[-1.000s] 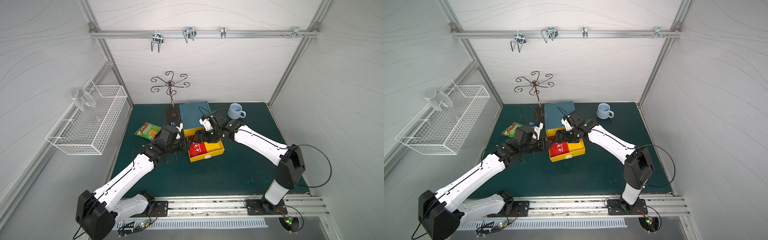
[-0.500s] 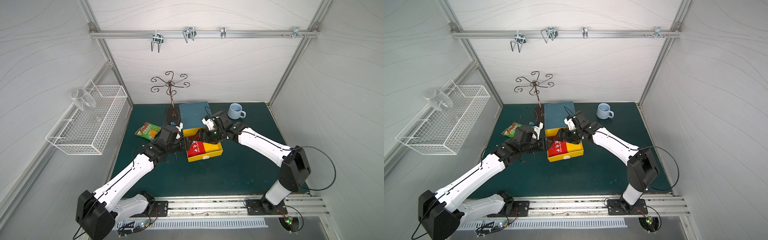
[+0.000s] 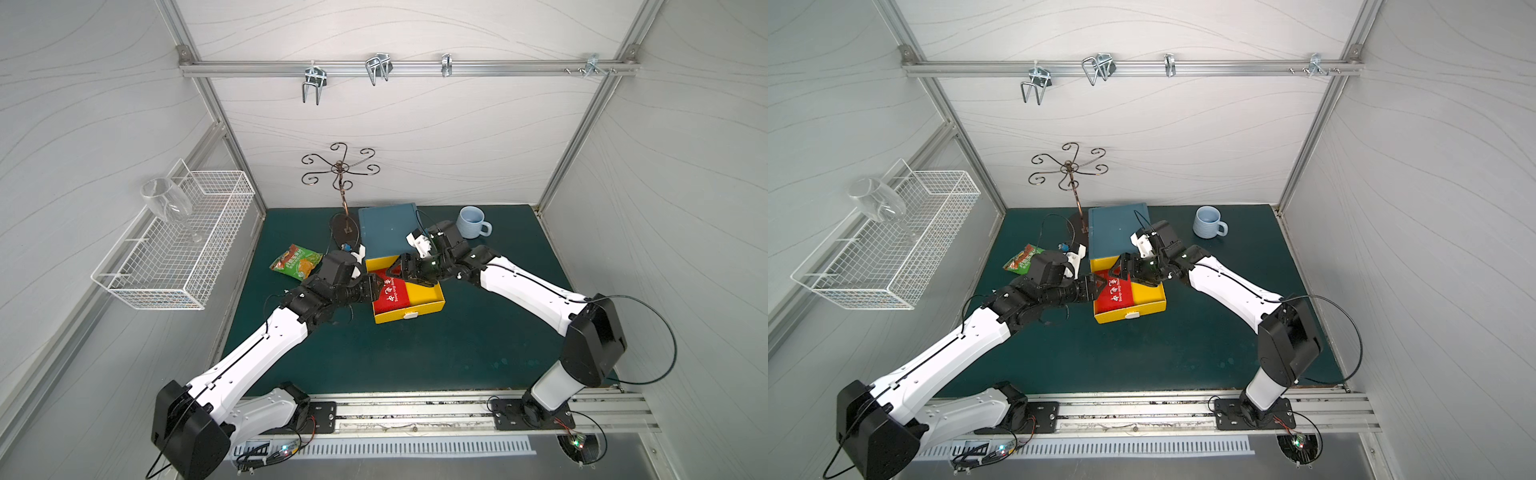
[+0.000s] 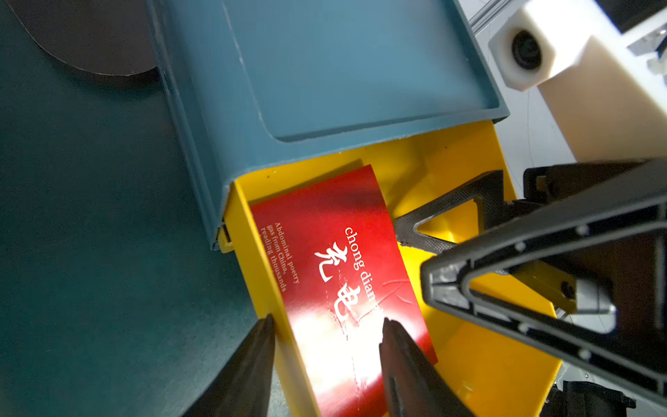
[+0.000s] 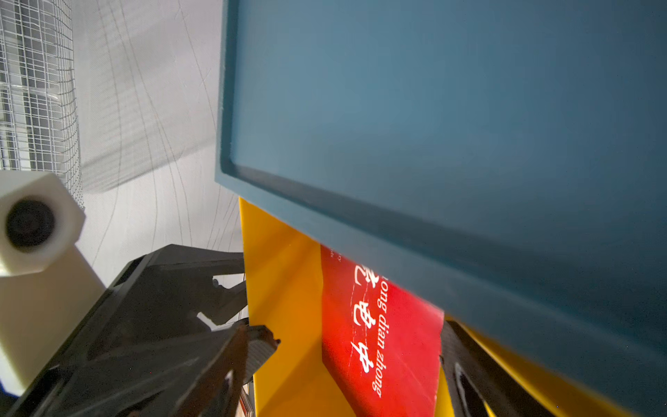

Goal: Take the postcards out of the drawer
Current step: Pick up the postcard from the drawer.

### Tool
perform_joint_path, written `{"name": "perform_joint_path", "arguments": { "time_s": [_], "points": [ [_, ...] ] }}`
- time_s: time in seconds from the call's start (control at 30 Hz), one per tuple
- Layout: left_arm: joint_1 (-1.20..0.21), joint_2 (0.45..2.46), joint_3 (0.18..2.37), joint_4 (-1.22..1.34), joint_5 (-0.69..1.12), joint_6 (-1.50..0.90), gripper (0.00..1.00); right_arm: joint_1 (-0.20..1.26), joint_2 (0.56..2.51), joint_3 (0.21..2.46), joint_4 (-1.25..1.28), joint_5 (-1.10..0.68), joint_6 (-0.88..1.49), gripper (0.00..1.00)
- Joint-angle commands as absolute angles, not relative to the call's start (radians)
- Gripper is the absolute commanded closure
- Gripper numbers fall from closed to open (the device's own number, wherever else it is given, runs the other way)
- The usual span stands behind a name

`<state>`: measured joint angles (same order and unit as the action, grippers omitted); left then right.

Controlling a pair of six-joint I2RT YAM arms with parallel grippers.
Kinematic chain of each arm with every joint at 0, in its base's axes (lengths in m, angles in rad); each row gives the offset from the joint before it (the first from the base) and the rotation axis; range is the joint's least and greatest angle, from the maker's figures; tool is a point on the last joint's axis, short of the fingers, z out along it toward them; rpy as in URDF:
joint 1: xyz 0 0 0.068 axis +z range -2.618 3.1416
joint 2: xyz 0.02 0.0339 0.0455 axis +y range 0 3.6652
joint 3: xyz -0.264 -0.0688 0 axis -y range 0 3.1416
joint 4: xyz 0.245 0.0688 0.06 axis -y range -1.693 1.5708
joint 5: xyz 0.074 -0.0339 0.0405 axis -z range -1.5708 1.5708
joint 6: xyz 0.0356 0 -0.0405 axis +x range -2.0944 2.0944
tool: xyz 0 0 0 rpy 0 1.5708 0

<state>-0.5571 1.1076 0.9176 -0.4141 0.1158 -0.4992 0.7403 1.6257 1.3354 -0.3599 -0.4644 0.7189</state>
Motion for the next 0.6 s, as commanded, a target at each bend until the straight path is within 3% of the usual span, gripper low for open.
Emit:
{"name": "perform_joint_path", "arguments": {
  "time_s": [0.0, 0.57],
  "points": [
    [-0.562, 1.114, 0.959, -0.363, 0.139, -0.501, 0.51, 0.742, 1.596, 1.329, -0.304, -0.503, 0.733, 0.15],
    [-0.562, 1.107, 0.95, -0.354, 0.145, -0.514, 0.54, 0.727, 1.568, 1.271, -0.176, -0.549, 0.801, 0.16]
  ]
}}
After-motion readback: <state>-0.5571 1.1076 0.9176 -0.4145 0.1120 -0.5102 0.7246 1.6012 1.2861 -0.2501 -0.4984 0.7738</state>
